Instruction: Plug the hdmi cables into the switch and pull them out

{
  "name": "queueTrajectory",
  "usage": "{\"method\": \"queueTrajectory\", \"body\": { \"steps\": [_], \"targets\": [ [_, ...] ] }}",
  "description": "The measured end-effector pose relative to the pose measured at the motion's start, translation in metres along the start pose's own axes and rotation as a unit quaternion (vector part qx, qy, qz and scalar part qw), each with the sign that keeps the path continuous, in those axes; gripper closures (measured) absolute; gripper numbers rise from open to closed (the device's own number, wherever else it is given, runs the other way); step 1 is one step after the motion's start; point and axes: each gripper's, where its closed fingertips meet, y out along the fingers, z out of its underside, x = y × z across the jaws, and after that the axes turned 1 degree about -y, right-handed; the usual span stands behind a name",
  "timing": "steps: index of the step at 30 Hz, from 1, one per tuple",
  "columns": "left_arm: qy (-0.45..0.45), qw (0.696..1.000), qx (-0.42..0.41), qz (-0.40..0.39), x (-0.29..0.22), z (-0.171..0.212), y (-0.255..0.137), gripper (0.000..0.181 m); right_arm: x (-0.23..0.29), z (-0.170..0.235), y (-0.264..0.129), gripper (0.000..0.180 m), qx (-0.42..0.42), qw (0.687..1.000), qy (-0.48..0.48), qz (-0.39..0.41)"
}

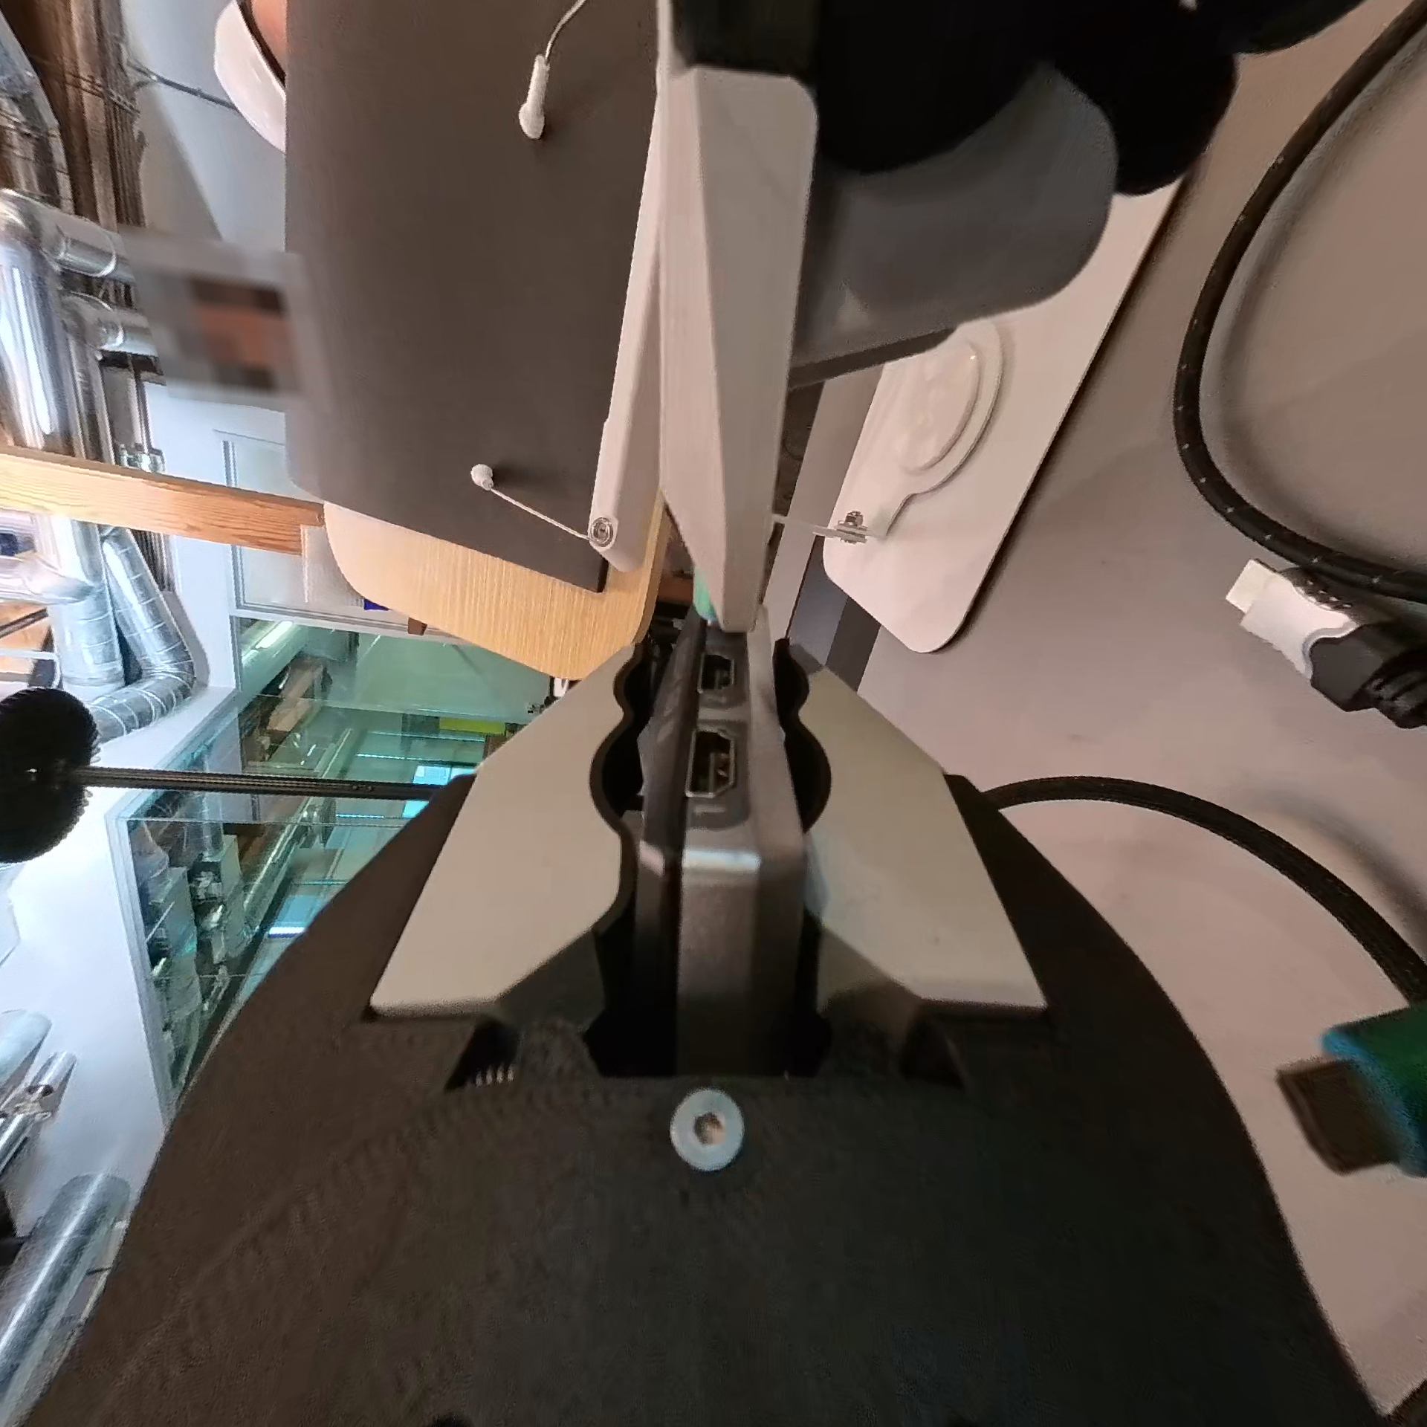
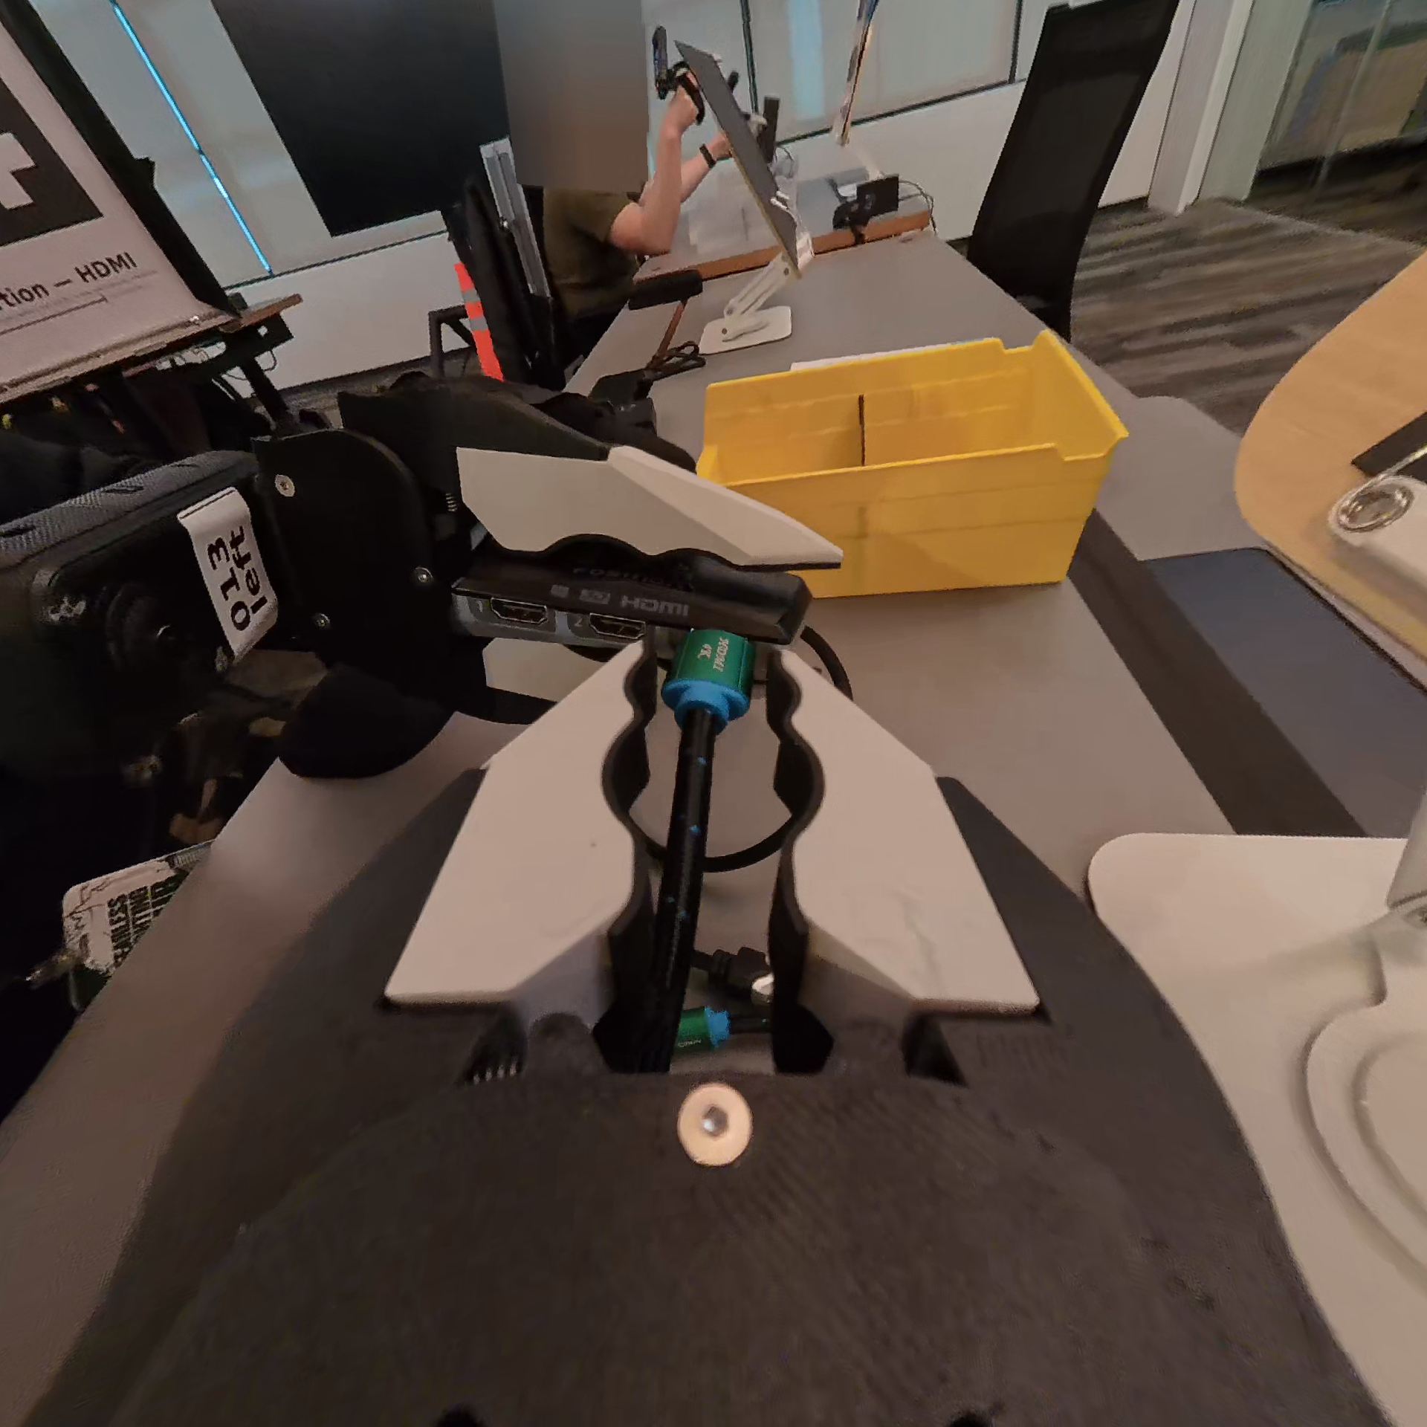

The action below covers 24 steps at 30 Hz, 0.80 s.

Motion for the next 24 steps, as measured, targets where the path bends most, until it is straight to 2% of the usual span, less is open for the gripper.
{"method": "queueTrajectory", "body": {
  "steps": [2,13,20,24],
  "targets": [
    [-0.003,1.0,0.0,-0.004,0.002,0.001,0.001,0.149,-0.001,-0.002,0.001,0.159,-0.011,1.0,0.003,0.004],
    [-0.009,1.0,0.0,0.0,0.006,0.004,0.001,0.15,-0.003,-0.011,0.005,0.16,-0.046,0.999,0.017,0.017],
    [-0.014,0.999,-0.001,0.035,-0.004,0.005,0.005,0.148,-0.007,-0.006,0.004,0.16,-0.023,0.999,0.01,0.036],
    [-0.005,0.999,-0.013,0.05,-0.009,0.003,0.005,0.134,-0.005,-0.006,0.003,0.16,-0.018,0.999,0.003,0.033]
  ]
}}
